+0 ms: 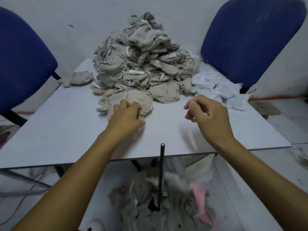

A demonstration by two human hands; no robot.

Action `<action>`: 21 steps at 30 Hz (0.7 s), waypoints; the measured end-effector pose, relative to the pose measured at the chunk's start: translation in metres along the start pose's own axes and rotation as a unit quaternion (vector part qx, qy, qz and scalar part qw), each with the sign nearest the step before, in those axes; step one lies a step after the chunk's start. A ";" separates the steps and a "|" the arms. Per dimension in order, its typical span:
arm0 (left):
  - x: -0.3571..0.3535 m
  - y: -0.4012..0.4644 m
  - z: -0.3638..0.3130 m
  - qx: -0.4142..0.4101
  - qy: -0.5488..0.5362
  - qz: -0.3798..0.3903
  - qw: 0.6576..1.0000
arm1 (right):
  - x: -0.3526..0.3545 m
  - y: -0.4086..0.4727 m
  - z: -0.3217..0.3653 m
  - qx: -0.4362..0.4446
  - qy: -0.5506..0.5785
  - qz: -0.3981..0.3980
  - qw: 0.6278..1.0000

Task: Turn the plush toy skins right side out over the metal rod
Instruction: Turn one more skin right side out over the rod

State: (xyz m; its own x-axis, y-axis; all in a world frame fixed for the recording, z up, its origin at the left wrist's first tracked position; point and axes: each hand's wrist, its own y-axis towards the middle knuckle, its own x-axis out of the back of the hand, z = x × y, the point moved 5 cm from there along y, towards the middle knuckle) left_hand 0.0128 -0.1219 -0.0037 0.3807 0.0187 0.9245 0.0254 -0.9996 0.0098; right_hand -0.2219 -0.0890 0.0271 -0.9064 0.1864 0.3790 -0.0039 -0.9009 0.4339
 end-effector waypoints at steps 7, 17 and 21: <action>0.005 -0.003 0.006 0.020 0.027 -0.146 0.989 | -0.038 -0.012 -0.009 0.010 -0.119 0.199 0.973; 0.037 -0.008 -0.012 -0.117 -0.106 -0.352 0.923 | -0.059 -0.015 -0.021 -0.108 0.037 0.183 0.976; 0.004 0.008 -0.007 -0.094 0.055 -0.114 0.988 | -0.065 -0.015 -0.031 -0.153 0.039 0.188 0.969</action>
State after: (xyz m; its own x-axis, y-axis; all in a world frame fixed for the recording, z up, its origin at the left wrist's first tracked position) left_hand 0.0079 -0.1296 0.0023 0.2819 0.2514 0.9259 -0.0775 -0.9560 0.2831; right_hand -0.1761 -0.0998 -0.0293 -0.8974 -0.1976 0.3945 0.2192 -0.9756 0.0100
